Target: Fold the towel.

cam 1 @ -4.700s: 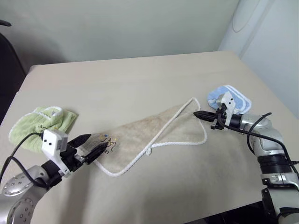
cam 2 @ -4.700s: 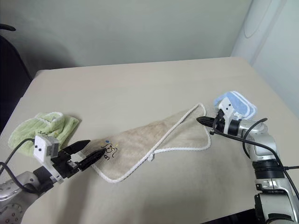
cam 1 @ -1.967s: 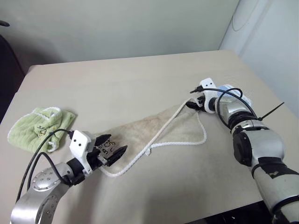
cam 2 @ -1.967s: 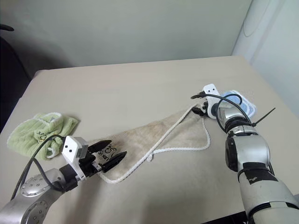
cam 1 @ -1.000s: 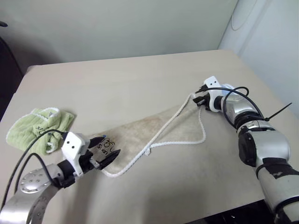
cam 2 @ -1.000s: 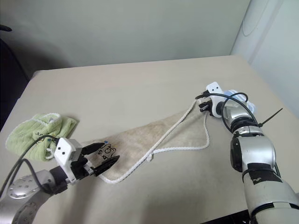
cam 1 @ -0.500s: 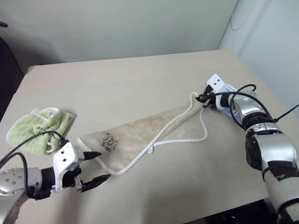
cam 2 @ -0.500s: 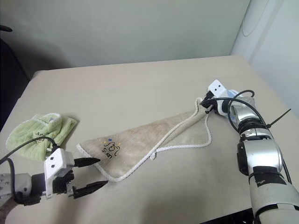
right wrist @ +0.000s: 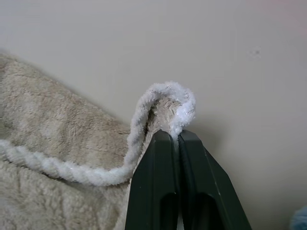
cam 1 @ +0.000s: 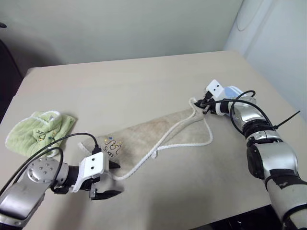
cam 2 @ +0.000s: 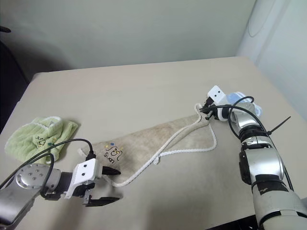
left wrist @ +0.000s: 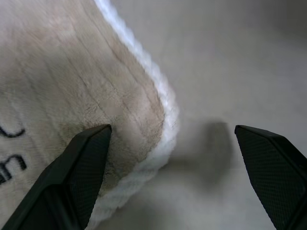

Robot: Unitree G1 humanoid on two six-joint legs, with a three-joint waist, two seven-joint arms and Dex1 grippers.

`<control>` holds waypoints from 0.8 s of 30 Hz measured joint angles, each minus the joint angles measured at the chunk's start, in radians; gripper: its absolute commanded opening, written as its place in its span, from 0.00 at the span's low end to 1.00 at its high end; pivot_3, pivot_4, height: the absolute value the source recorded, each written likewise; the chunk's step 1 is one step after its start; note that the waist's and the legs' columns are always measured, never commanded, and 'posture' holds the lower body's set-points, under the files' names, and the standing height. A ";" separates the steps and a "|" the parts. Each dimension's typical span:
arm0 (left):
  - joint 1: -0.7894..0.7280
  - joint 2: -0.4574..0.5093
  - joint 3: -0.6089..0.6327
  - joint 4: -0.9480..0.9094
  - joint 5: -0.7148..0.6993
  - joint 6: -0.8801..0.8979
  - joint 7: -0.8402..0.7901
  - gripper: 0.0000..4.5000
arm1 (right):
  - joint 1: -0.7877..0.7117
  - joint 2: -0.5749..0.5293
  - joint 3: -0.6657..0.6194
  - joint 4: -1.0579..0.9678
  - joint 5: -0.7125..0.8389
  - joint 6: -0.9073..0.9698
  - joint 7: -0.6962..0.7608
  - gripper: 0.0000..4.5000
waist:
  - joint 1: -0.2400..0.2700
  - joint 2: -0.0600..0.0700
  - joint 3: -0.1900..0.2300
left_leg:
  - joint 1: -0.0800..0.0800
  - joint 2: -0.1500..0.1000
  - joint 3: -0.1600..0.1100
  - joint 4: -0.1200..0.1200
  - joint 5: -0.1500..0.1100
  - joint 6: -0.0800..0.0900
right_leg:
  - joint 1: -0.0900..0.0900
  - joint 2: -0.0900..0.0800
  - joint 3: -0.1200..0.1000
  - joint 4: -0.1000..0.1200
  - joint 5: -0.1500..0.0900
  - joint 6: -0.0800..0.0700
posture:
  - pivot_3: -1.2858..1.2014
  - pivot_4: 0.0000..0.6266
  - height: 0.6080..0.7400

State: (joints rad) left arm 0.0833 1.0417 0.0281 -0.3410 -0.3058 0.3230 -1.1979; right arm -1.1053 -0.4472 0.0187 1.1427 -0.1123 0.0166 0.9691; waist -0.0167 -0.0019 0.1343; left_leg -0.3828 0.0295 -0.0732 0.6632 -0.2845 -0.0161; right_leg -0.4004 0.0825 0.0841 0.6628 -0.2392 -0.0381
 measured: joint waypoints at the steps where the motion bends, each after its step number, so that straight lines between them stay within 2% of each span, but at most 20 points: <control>1: -0.024 -0.011 -0.016 0.016 0.008 -0.006 -0.001 1.00 | 0.008 0.004 0.000 -0.019 0.006 0.011 0.009 0.01 | 0.001 0.001 0.000 | 0.000 0.000 0.000 0.000 0.000 0.000 | 0.000 0.000 0.000 0.000 0.000 0.000 | 0.52 0.24 1.00; 5: -0.040 -0.014 -0.037 0.043 0.021 -0.035 -0.004 0.79 | 0.047 -0.003 -0.001 -0.091 0.029 0.054 0.030 0.00 | 0.003 0.004 -0.002 | 0.000 0.000 0.000 0.001 0.000 0.000 | 0.001 0.000 0.000 0.000 0.000 0.000 | 0.52 0.24 1.00; 15: 0.051 -0.014 0.021 0.018 -0.042 -0.027 -0.018 0.00 | 0.132 -0.051 0.000 -0.255 0.060 0.170 0.049 0.00 | -0.013 0.004 -0.002 | 0.000 0.000 0.000 -0.003 0.000 0.000 | -0.001 0.001 0.000 -0.001 -0.001 -0.001 | 0.52 0.24 1.00; 24: 0.116 -0.026 0.122 -0.090 -0.102 0.039 0.028 0.00 | 0.194 -0.082 0.002 -0.409 0.089 0.287 0.061 0.00 | -0.014 0.005 -0.002 | 0.000 0.000 0.000 -0.001 0.000 0.000 | 0.000 0.001 0.000 -0.001 -0.001 -0.001 | 0.52 0.24 1.00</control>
State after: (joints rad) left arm 0.1988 1.0160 0.1501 -0.4305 -0.4081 0.3620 -1.1702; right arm -0.9117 -0.5289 0.0202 0.7341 -0.0235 0.3036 1.0300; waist -0.0306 0.0027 0.1327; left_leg -0.3823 0.0297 -0.0734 0.6618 -0.2846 -0.0158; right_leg -0.4007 0.0832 0.0841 0.6622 -0.2402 -0.0393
